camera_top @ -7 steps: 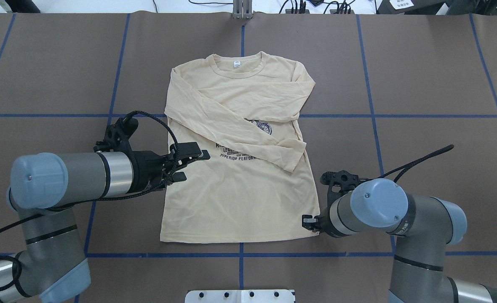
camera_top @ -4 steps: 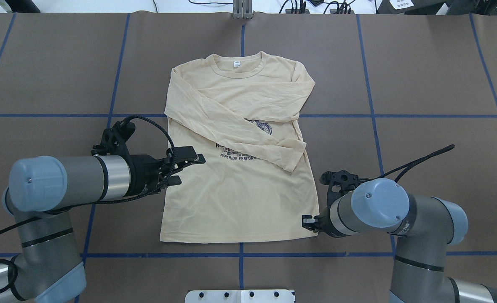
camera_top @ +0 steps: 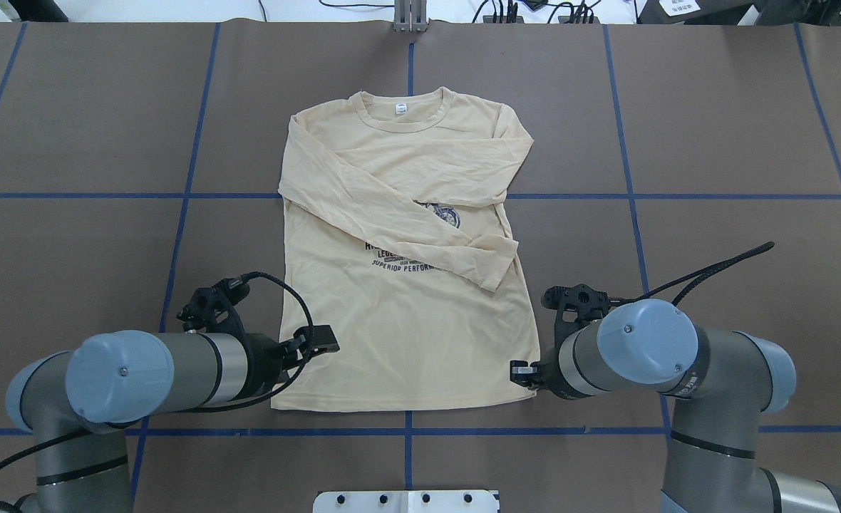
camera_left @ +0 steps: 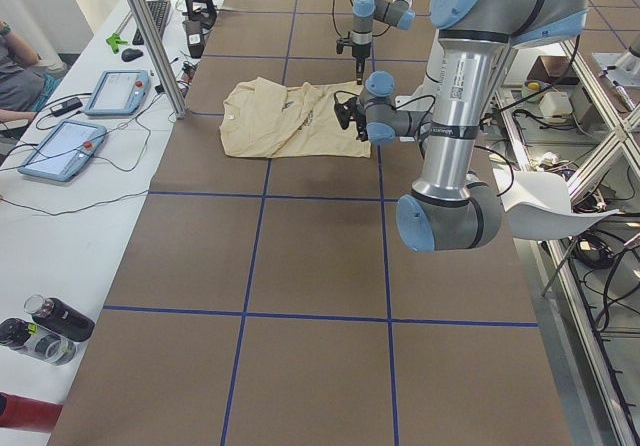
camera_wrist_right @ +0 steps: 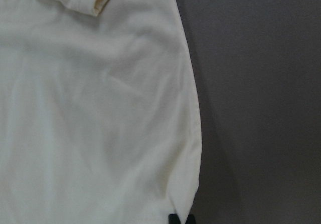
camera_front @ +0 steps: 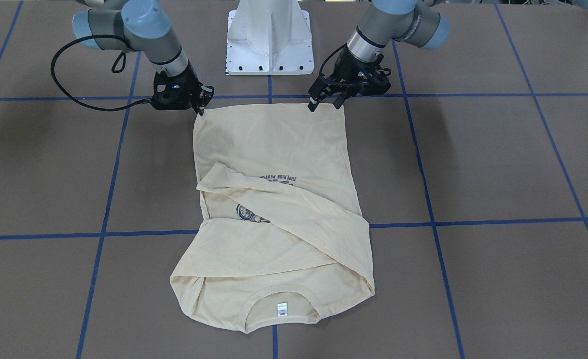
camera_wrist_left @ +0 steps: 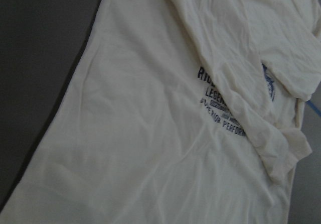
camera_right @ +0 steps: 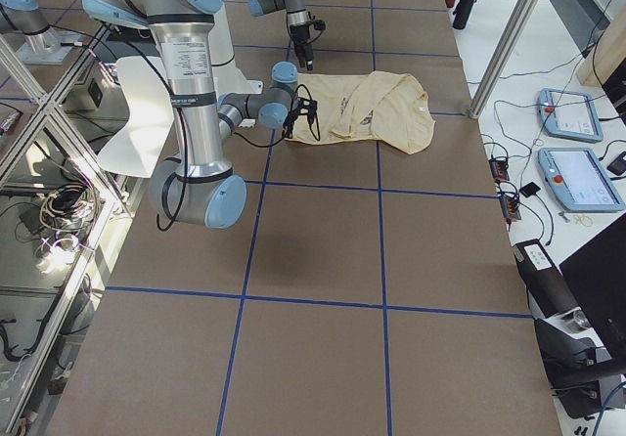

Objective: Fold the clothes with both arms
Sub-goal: 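Position both grippers at the hem corners to grasp the bottom edge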

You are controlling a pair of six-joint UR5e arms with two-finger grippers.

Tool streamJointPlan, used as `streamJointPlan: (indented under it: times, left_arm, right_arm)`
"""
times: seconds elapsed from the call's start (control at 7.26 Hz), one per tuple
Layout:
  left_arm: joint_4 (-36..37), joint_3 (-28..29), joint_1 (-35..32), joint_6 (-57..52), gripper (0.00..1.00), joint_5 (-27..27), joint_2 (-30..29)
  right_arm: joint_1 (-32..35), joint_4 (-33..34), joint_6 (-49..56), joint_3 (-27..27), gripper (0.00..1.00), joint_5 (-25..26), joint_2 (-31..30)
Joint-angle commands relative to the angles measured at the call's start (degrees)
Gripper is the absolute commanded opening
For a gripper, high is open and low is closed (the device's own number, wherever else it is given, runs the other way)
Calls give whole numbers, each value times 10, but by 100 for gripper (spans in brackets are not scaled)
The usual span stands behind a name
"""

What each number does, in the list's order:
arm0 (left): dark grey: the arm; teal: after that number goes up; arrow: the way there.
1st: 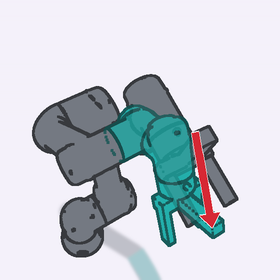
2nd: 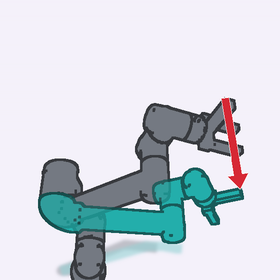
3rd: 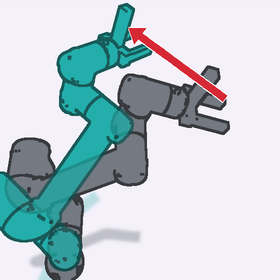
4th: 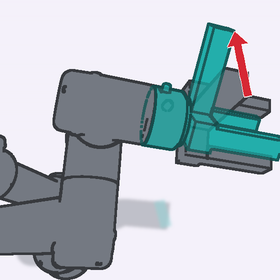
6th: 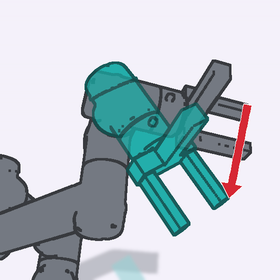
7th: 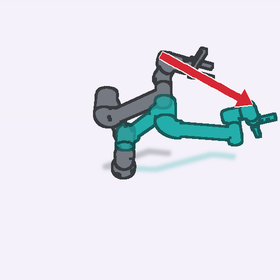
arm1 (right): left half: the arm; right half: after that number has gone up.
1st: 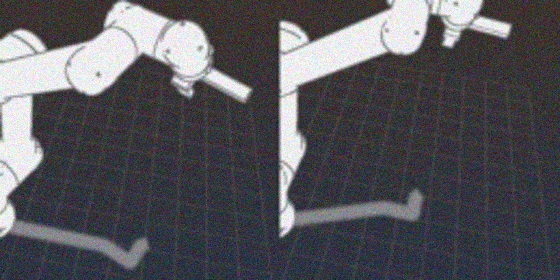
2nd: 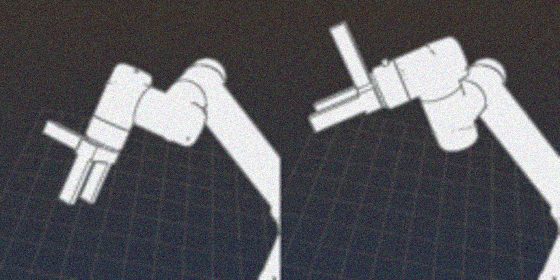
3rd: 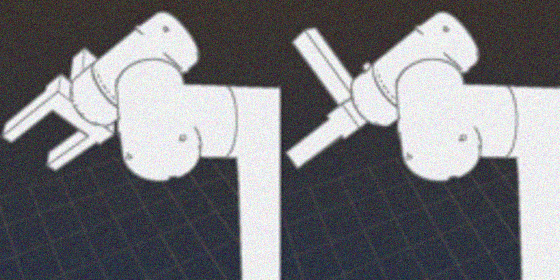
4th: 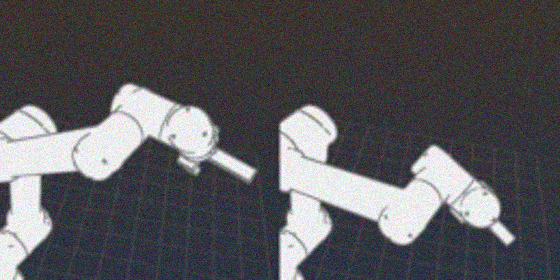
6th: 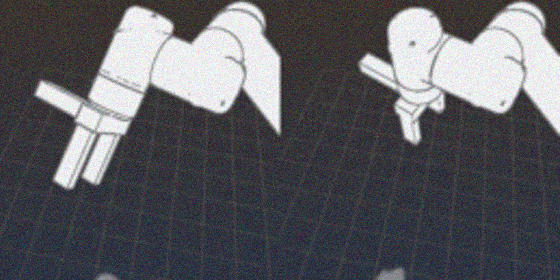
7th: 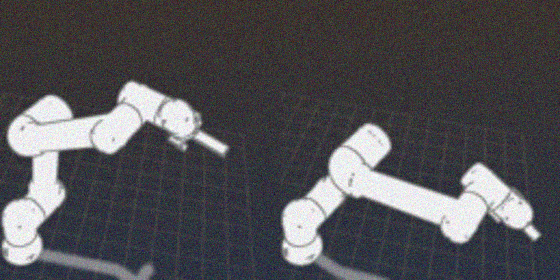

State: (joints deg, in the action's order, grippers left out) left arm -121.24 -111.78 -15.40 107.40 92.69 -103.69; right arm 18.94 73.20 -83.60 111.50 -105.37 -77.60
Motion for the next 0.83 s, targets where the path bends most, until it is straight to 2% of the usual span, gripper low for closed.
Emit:
streamJointPlan:
  times: [0.0,0.28,0.69]
  left_arm:
    - [41,-3,42,0,99,-31,2]
    - [88,2,42,-23,94,-31,-1]
    - [91,4,35,-53,92,-31,2]
  right_arm:
    - [4,-1,0,5,0,-1,0]
    - [5,-1,0,6,0,-2,1]
    - [10,0,0,8,0,-4,-1]
